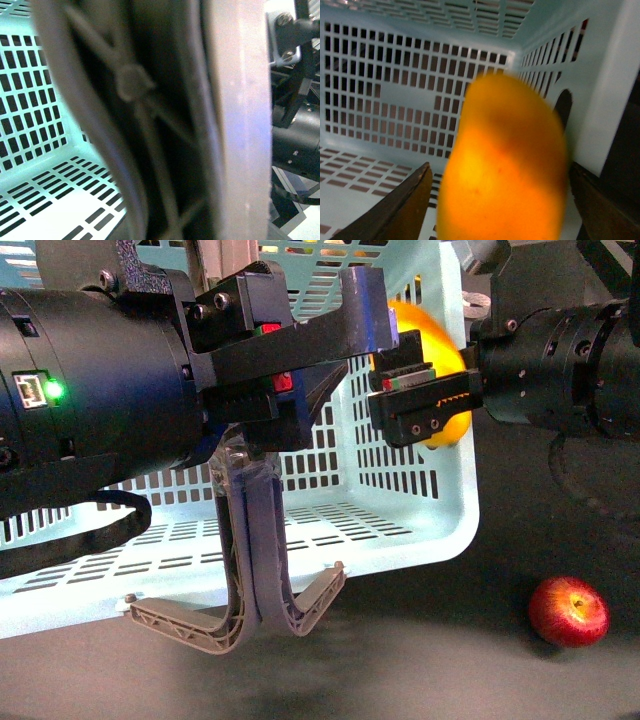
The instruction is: Pick mango with right arm and hold basket with left
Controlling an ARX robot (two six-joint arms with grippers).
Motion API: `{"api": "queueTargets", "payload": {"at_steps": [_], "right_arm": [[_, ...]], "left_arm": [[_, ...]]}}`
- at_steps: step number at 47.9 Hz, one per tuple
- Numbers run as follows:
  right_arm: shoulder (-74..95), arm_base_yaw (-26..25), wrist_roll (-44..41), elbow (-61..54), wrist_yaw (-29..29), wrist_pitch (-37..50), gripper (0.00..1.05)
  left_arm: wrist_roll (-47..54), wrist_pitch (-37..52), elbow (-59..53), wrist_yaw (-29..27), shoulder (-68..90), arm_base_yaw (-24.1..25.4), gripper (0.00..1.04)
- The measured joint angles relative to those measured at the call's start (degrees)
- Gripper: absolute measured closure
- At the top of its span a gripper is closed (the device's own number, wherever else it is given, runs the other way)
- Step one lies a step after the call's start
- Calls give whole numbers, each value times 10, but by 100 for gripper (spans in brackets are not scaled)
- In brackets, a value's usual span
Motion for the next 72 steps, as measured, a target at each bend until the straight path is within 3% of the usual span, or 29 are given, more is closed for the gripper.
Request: {"api": "queueTargets", "payload": {"at_steps": [8, 30, 38, 42, 48, 51, 57, 60, 64, 72], "right_arm": [[-18, -9, 11, -5, 21, 29, 6], [-256, -110, 45, -137, 116, 16, 8], [-442, -159, 75, -239, 184, -69, 8], [-505, -164, 87, -265, 209, -111, 8], [-640, -160, 122, -301, 310, -216, 8], [-672, -160, 133, -306, 334, -229, 8], [-678, -161, 134, -308, 319, -224, 9], [-687, -203, 84, -344, 175, -134, 20], [-707, -222, 44, -362, 86, -99, 33], [-743, -225, 15, -375, 57, -110, 56]], "left_arm": [[0, 0, 0, 1, 0, 0, 88], [1, -3, 0, -3, 3, 0, 88], [0, -3, 0, 1, 3, 0, 88], [0, -3, 0, 2, 3, 0, 88], [0, -3, 0, 2, 3, 0, 88], [-1, -3, 0, 2, 3, 0, 88], [0, -3, 0, 0, 3, 0, 88], [-1, -3, 0, 0, 3, 0, 88], [0, -3, 0, 0, 3, 0, 88], [0, -3, 0, 2, 3, 0, 88]]}}
